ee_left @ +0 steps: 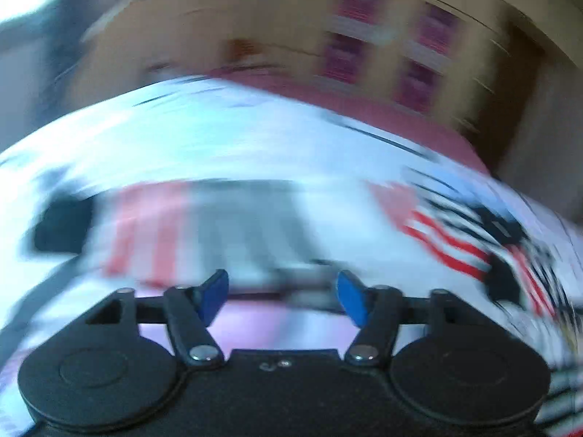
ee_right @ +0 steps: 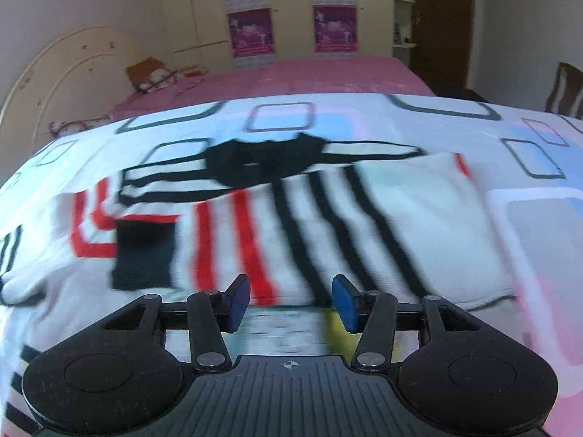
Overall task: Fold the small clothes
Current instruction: 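Grasp the other sleeve cuff with the left tool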
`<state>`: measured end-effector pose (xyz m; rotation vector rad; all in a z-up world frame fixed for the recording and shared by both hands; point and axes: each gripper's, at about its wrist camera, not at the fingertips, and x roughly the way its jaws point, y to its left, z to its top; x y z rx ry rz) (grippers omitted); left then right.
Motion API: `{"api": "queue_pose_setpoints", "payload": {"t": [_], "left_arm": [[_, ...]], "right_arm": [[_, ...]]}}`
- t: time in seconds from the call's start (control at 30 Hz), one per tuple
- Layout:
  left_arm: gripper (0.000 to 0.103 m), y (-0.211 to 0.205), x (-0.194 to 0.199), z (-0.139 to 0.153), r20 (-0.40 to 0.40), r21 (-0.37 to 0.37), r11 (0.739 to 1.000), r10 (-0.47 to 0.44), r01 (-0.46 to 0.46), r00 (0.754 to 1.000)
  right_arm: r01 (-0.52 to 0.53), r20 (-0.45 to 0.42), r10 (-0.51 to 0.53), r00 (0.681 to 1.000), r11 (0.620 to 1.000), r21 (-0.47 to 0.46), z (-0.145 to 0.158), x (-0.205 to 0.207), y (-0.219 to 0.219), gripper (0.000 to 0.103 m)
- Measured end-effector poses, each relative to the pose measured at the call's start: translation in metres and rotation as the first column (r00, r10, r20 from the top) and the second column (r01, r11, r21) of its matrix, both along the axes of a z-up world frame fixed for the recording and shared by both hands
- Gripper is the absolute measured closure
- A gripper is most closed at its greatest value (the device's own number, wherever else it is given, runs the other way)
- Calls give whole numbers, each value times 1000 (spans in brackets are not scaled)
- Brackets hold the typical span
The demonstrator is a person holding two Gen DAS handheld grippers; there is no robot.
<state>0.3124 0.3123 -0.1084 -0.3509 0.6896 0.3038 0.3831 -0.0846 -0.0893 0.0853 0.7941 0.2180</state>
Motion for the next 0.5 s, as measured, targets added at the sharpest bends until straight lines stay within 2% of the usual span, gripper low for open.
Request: {"api": "queue_pose_setpoints", "payload": {"t": [0.03, 0.1, 0.17, 0.2, 0.27, 0.33, 0.37, 0.4, 0.43, 0.47, 0.5], "left_arm": [[48, 22, -10, -3, -8, -38, 997, 68, -69, 998], [65, 57, -23, -11, -7, -142, 976, 163, -162, 987], [69, 82, -27, -22, 8, -260, 944, 213, -204, 977], [69, 89, -25, -25, 19, -284, 935, 225, -211, 974], [70, 98, -18, -29, 48, -312, 923, 252, -225, 967], [78, 109, -10, -32, 59, -353, 903, 283, -245, 957], [90, 113, -6, -34, 61, -364, 898, 289, -249, 955], [97, 119, -2, -35, 57, -372, 893, 294, -253, 954], [97, 122, 1, -32, 69, -371, 898, 282, -237, 957], [97, 118, 4, -24, 105, -344, 917, 254, -204, 962], [97, 112, 6, -12, 142, -312, 936, 217, -164, 966]], "right_arm": [[-6, -2, 6, 1000, 1000, 1, 0, 0, 10, 52], [-7, -9, 7, 1000, 1000, 9, -1, 0, 25, 52], [-4, -15, 4, 1000, 1000, 29, 1, 0, 36, 52], [-3, -18, 3, 1000, 999, 39, 2, 0, 41, 52], [1, -18, 0, 1000, 999, 43, 5, 0, 48, 53], [3, -5, -3, 1000, 999, 36, 10, 0, 51, 53], [8, 3, -8, 1000, 1000, 30, 13, -1, 50, 53], [14, 12, -14, 1000, 1000, 25, 15, -2, 47, 53], [26, 21, -27, 999, 999, 19, 17, -3, 44, 55], [38, 21, -38, 999, 999, 14, 18, -2, 39, 70], [47, 12, -47, 999, 999, 14, 18, -1, 33, 76]]}}
